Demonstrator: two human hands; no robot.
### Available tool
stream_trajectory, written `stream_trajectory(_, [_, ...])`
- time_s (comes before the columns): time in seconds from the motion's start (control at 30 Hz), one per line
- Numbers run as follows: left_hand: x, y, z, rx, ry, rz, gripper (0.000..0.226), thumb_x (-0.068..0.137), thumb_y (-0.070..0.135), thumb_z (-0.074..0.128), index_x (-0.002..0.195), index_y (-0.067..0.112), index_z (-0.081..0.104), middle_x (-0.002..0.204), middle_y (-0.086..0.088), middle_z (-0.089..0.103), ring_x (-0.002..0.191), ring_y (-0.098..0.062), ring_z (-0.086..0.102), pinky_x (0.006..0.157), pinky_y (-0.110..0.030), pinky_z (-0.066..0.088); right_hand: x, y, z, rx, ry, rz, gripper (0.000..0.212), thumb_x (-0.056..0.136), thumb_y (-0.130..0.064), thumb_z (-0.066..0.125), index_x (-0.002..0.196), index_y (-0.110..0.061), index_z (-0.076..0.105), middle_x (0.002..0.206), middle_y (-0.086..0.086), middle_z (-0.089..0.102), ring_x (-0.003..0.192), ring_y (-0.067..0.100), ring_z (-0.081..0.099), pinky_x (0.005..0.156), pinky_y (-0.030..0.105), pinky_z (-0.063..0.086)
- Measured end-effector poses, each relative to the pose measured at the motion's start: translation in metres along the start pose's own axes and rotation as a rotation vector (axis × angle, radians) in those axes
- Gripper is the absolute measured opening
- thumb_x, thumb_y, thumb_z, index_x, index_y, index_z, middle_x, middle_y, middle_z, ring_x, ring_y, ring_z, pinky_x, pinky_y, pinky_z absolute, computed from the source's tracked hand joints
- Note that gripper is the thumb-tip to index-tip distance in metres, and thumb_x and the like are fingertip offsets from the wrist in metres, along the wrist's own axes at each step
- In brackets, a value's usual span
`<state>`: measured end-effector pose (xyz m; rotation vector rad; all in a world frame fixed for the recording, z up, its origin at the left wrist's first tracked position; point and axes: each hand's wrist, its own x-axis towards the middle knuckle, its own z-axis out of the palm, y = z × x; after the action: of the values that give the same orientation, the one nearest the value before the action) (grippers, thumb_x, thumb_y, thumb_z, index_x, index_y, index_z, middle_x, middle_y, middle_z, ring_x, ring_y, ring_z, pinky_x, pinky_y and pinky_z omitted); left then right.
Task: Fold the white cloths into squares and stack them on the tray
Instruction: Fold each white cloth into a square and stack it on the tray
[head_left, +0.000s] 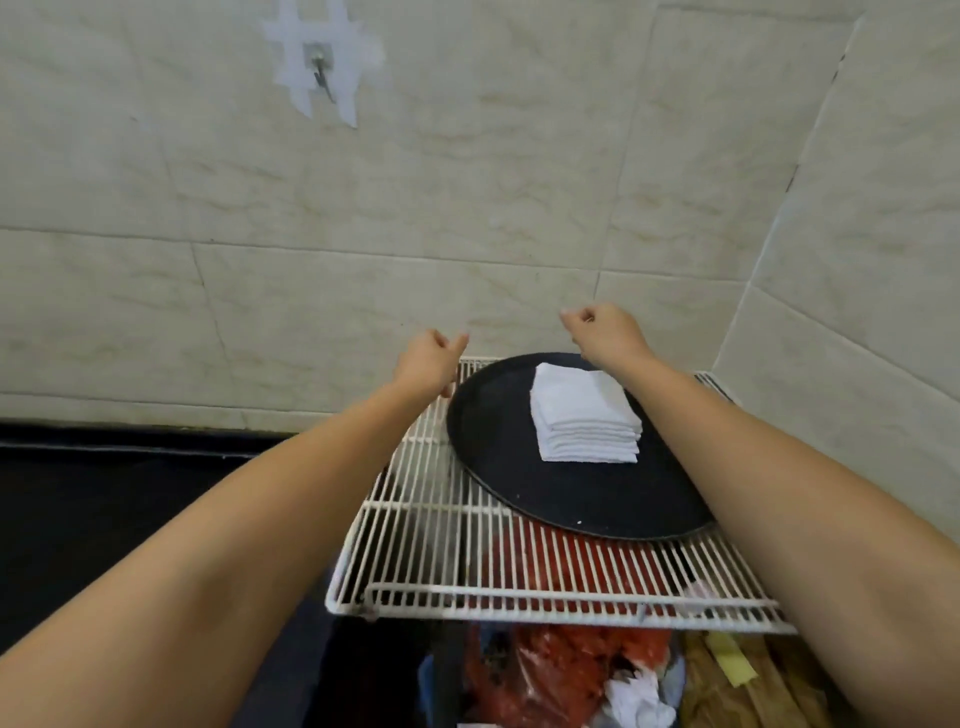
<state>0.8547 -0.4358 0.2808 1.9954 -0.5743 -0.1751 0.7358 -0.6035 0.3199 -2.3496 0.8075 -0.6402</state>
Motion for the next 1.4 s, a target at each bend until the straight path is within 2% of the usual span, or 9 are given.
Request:
stream_trajectory(0.13, [-0.036,-0.04,-0.097,0.146,0.062,0.03,0.033,0.099,0.037,0.042,0.086,0.007,0.049,0.065,-0.007,0.058,0.05,-0.019,0.052,0.054,-0.028,0.038,-0.039,-0.097,0.064,-0.055,-0.087,-0.245,0.04,0.097,-0.032,0.046,0.087,0.003,0.064,0.089,0.021,0.066,0.084,0.034,0.06,0.071,0.037,0.043])
stream_trajectory(0.3, [-0.113,-0.131,-0.234,0.481,0.221,-0.034,0.031,0.096,0.043,0.045,0.099,0.014,0.056,0.086,-0.001,0.061,0.082,-0.025,0.058,0.071,-0.034,0.044,-0.129,-0.21,0.188,-0.151,-0.171,-0.549,0.031,0.097,-0.037,0.043,0.095,-0.011,0.061,0.105,0.015,0.061,0.099,0.034,0.057,0.08,0.039,0.045])
stream_trajectory(0.37, [-0.15,-0.173,-0.288,0.575,0.224,-0.071,0.03,0.097,0.041,0.044,0.101,0.014,0.055,0.086,0.0,0.059,0.087,-0.026,0.059,0.069,-0.033,0.041,-0.173,-0.246,0.239,-0.187,-0.202,-0.671,0.032,0.098,-0.038,0.041,0.102,-0.013,0.059,0.11,0.012,0.06,0.105,0.033,0.055,0.086,0.041,0.043])
stream_trajectory(0.47, [-0.211,-0.234,-0.366,0.701,0.21,-0.159,0.031,0.097,0.042,0.042,0.105,0.015,0.056,0.098,-0.003,0.064,0.093,-0.026,0.06,0.074,-0.036,0.046,-0.241,-0.293,0.309,-0.203,-0.261,-0.832,0.033,0.099,-0.04,0.037,0.112,-0.017,0.057,0.115,0.004,0.059,0.11,0.027,0.052,0.088,0.04,0.039])
stream_trajectory(0.6, [-0.292,-0.304,-0.449,0.783,0.261,-0.27,0.029,0.096,0.041,0.042,0.1,0.017,0.056,0.098,-0.001,0.063,0.092,-0.023,0.06,0.076,-0.039,0.049,-0.329,-0.346,0.388,-0.185,-0.376,-0.954,0.036,0.1,-0.04,0.036,0.124,-0.019,0.053,0.126,0.0,0.054,0.117,0.024,0.048,0.094,0.039,0.035])
stream_trajectory(0.73, [-0.369,-0.358,-0.51,0.89,0.272,-0.419,0.029,0.097,0.04,0.041,0.107,0.016,0.055,0.107,-0.005,0.059,0.101,-0.026,0.056,0.085,-0.04,0.047,-0.402,-0.388,0.447,-0.177,-0.489,-1.065,0.037,0.099,-0.04,0.037,0.127,-0.021,0.051,0.131,-0.002,0.052,0.122,0.021,0.047,0.101,0.038,0.031])
stream_trajectory(1.0, [-0.471,-0.458,-0.584,0.788,0.321,-0.722,0.032,0.098,0.039,0.04,0.11,0.013,0.054,0.113,-0.01,0.058,0.11,-0.029,0.052,0.091,-0.041,0.045,-0.496,-0.452,0.545,-0.259,-0.699,-1.259,0.038,0.1,-0.04,0.035,0.129,-0.02,0.049,0.13,0.0,0.052,0.12,0.022,0.047,0.099,0.037,0.032])
stream_trajectory(1.17, [-0.464,-0.502,-0.632,0.743,0.304,-0.798,0.035,0.099,0.041,0.039,0.113,0.013,0.054,0.117,-0.009,0.058,0.113,-0.027,0.051,0.093,-0.041,0.044,-0.51,-0.498,0.609,-0.293,-0.809,-1.269,0.039,0.101,-0.039,0.032,0.132,-0.02,0.045,0.13,0.0,0.051,0.121,0.022,0.046,0.097,0.037,0.034])
stream_trajectory(1.4, [-0.407,-0.564,-0.735,0.694,0.324,-0.864,0.036,0.099,0.042,0.037,0.113,0.013,0.054,0.118,-0.009,0.057,0.111,-0.027,0.052,0.092,-0.04,0.045,-0.489,-0.6,0.706,-0.271,-0.864,-1.304,0.036,0.101,-0.038,0.031,0.128,-0.021,0.047,0.127,0.0,0.052,0.117,0.02,0.048,0.097,0.037,0.036])
